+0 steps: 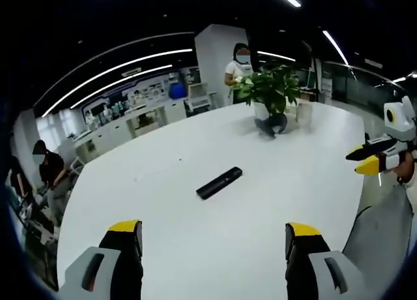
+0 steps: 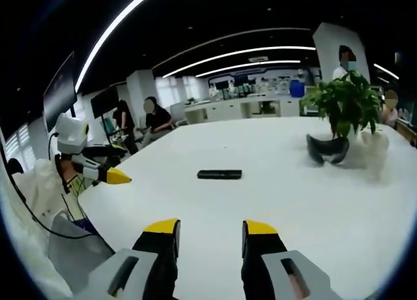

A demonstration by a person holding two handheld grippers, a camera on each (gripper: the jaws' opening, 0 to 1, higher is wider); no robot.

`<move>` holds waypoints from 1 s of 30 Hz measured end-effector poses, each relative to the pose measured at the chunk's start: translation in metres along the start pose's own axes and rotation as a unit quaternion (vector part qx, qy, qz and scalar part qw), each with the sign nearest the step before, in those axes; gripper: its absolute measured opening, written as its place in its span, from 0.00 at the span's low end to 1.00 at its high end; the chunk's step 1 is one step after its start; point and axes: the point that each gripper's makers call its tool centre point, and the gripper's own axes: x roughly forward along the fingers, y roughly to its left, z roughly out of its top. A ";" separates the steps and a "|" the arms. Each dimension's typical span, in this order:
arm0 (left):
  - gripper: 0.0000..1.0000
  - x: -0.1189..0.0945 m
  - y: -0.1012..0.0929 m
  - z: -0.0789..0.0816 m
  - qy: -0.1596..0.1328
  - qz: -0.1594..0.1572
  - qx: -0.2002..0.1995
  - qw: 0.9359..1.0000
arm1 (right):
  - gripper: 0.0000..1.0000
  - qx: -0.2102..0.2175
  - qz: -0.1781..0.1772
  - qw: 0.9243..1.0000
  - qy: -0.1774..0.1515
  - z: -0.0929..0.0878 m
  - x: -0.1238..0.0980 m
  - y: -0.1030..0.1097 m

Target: Press the specified remote control buttons in sequence, fully releasing each button before pressing the next.

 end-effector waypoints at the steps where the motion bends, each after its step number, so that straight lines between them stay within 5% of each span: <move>1: 0.93 0.002 0.000 0.001 0.002 -0.004 0.001 1.000 | 0.34 0.001 -0.001 1.000 0.001 0.000 0.000 -0.001; 20: 0.85 0.059 0.000 0.025 0.036 -0.057 0.067 0.995 | 0.11 0.013 -0.014 0.999 0.037 -0.014 0.003 -0.013; 30: 0.83 0.093 0.004 0.028 0.067 -0.085 0.110 0.988 | 0.00 0.029 -0.019 0.997 0.064 -0.025 0.005 -0.019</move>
